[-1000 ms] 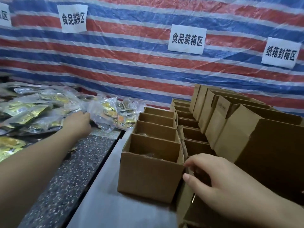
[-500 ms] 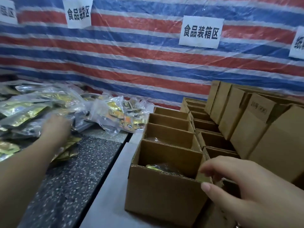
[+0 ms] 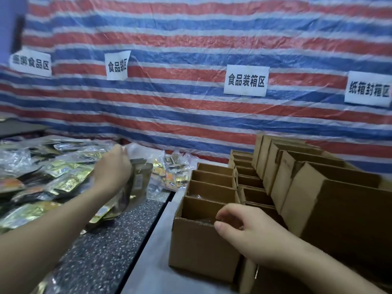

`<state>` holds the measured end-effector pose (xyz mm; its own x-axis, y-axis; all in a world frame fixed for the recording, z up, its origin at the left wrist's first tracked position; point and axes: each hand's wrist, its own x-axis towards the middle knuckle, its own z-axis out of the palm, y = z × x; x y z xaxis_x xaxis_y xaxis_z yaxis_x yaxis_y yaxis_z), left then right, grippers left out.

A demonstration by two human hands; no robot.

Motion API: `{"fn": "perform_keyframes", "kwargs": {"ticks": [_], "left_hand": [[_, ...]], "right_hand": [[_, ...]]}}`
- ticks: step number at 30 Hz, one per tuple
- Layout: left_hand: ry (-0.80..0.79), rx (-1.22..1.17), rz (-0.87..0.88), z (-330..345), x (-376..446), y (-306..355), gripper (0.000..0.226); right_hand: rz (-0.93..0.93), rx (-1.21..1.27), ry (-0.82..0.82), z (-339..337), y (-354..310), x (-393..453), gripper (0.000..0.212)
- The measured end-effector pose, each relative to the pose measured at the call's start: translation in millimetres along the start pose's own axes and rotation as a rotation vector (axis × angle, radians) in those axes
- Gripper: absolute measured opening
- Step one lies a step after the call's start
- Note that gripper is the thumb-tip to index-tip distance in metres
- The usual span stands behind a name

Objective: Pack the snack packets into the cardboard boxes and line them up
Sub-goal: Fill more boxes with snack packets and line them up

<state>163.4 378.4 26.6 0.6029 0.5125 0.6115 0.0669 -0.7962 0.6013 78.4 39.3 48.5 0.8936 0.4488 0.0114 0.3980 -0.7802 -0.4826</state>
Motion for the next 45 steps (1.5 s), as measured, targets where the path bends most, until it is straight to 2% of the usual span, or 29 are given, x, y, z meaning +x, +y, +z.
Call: {"fn": "perform_keyframes", "kwargs": {"ticks": [3,5,10,12,13,16,19,20,22,24,26,29,33,35,37,40,42,45], "left_hand": [[0.034,-0.223,0.044,-32,-19,62,0.04],[0.031,-0.334,0.076,-55,-32,104,0.042],[-0.146,-0.669,0.101,-97,-84,201,0.045],[-0.232,-0.799,0.092,-104,-110,232,0.043],[-0.28,-0.86,0.079,-106,-121,245,0.042],[-0.378,-0.99,0.02,-106,-149,272,0.041],[-0.448,-1.007,-0.08,-95,-164,292,0.038],[-0.486,-1.013,-0.105,-91,-168,300,0.033],[-0.581,-1.059,-0.137,-85,-176,313,0.022],[-0.636,-1.047,-0.054,-81,-183,320,0.012],[-0.589,-0.978,0.062,-81,-187,319,0.022],[-0.581,-0.925,0.037,-82,-199,297,0.028],[-0.73,-0.551,-0.004,-65,-242,227,0.023],[-0.814,-0.35,-0.029,-51,-263,196,0.016],[-0.887,-0.251,-0.045,-40,-279,176,0.017],[-0.967,-0.319,-0.143,-34,-294,163,0.026],[-0.943,-0.405,-0.184,-36,-300,160,0.03],[-0.889,-0.512,-0.187,-41,-307,159,0.029]], "right_hand": [[-0.056,0.156,0.093,-3,-7,-2,0.069],[-0.088,0.287,0.19,-10,-16,-6,0.093],[-0.158,0.536,0.322,-36,-37,-26,0.123],[-0.138,0.606,0.404,-45,-33,-40,0.138],[-0.126,0.63,0.435,-49,-29,-49,0.14],[-0.126,0.693,0.452,-62,-8,-75,0.137],[-0.129,0.772,0.423,-77,12,-99,0.13],[-0.132,0.787,0.413,-82,18,-105,0.122],[-0.153,0.772,0.396,-88,28,-116,0.093],[-0.175,0.748,0.418,-93,35,-125,0.06],[-0.192,0.793,0.462,-94,43,-134,0.044],[-0.227,0.922,0.461,-94,60,-145,0.037],[-0.259,1.032,0.342,-81,85,-150,0.047],[-0.208,0.968,0.293,-69,90,-145,0.042],[-0.149,0.812,0.222,-52,91,-142,0.031],[-0.104,0.648,0.051,-26,98,-143,0.03],[-0.112,0.602,-0.028,-17,103,-150,0.024],[-0.126,0.511,-0.118,-14,106,-160,0.026]]}}
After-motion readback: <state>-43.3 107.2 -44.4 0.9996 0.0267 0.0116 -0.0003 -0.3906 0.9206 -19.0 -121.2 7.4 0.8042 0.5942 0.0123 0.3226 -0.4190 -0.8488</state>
